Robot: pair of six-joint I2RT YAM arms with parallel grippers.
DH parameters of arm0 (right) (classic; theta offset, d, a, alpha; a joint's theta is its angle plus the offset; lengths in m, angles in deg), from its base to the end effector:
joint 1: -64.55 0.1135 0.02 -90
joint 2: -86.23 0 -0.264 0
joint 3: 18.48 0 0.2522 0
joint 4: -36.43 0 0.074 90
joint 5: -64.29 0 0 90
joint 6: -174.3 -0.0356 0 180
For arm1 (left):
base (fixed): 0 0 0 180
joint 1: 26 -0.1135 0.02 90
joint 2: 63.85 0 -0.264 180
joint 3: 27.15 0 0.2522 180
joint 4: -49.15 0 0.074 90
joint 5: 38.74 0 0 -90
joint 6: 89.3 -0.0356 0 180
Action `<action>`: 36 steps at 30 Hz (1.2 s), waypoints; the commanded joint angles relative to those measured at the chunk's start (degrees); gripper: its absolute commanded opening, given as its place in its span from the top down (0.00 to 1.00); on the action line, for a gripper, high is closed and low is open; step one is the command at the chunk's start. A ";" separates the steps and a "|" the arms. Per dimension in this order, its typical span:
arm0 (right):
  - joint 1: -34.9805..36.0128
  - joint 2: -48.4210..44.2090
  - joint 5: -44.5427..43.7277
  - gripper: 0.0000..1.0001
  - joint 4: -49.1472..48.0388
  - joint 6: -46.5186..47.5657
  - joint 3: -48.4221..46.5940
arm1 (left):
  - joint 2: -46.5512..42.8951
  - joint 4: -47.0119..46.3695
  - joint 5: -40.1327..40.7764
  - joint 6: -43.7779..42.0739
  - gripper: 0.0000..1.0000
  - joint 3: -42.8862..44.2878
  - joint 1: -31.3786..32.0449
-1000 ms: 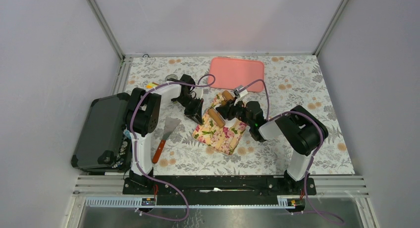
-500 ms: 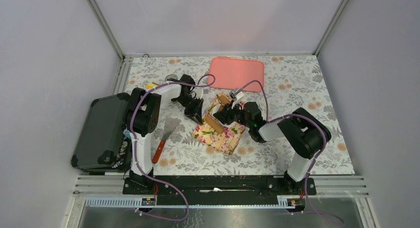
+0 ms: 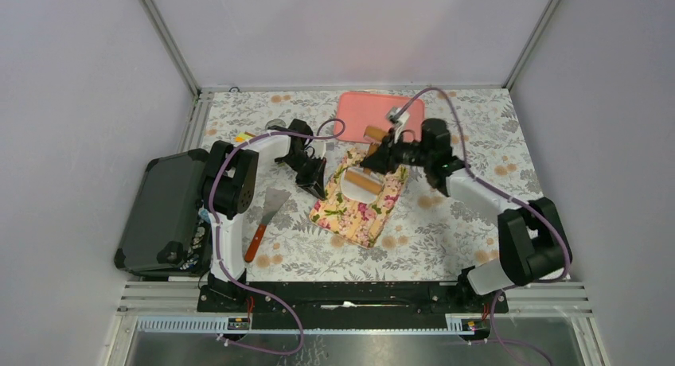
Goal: Roll out the dumpling wrappers from the dough
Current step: Flatten out the dough on the work surface.
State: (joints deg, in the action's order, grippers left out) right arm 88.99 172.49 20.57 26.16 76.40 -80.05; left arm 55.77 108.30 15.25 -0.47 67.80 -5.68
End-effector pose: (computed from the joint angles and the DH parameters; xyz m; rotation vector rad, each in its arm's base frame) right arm 0.2874 0.1589 0.2470 -0.8459 1.6889 1.1231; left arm 0.3591 -0.1553 0.1355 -0.6073 -2.9199 0.9824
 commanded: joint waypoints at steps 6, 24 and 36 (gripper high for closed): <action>-12.11 -9.95 -0.46 1.00 -2.17 0.54 -3.80 | 0.53 -5.26 7.37 -2.08 1.00 -1.61 -1.42; -13.28 -4.65 -9.15 1.00 -28.68 -10.82 9.69 | 1.28 -4.27 5.94 -2.71 1.00 -0.64 -2.03; -7.54 16.22 -5.53 1.00 -46.07 -7.70 7.77 | 3.08 -1.37 4.40 -4.54 1.00 1.34 -1.90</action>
State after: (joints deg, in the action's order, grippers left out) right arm 78.92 184.03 13.53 -9.66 67.79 -70.76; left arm 56.25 109.04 14.94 -1.47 68.65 -6.67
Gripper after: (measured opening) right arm 0.349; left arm 0.041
